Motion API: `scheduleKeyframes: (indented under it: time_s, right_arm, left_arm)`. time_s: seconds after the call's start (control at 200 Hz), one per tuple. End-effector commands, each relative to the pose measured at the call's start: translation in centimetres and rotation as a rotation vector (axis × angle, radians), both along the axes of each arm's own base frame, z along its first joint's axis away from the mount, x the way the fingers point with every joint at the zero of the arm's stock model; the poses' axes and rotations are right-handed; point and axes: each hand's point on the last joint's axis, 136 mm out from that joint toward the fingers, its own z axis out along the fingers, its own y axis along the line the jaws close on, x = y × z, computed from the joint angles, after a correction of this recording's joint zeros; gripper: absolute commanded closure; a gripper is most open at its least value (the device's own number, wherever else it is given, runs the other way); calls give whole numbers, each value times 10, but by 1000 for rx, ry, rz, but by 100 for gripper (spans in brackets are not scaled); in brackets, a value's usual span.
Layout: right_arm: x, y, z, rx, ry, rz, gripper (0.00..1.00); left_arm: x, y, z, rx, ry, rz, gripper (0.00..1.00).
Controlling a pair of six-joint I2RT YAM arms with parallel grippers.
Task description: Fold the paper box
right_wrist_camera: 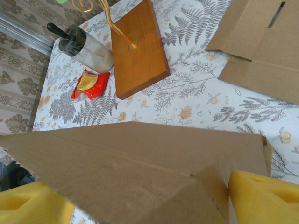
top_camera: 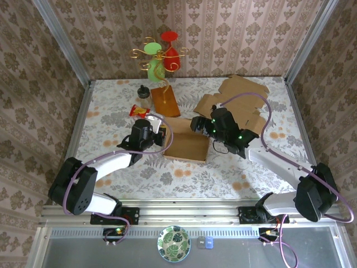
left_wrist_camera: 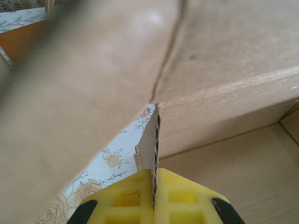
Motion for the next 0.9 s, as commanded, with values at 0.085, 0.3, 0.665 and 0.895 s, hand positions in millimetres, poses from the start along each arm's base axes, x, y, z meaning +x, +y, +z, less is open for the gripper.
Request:
scheduleKeyframes:
  time_s: [0.085, 0.3, 0.665, 0.895]
  right_arm:
    - [-20, -10, 18, 49, 49, 12, 10]
    - [-43, -9, 25, 113, 191, 69, 0]
    - [-9, -71, 31, 287, 404, -123, 18]
    - [12, -61, -31, 336, 730, -90, 32]
  left_arm:
    - [-5, 2, -4, 37, -3, 0, 100]
    - [-5, 0, -3, 44, -5, 1, 100]
    - [-2, -3, -2, 46, -15, -2, 100]
    - [2, -8, 5, 12, 0, -5, 100]
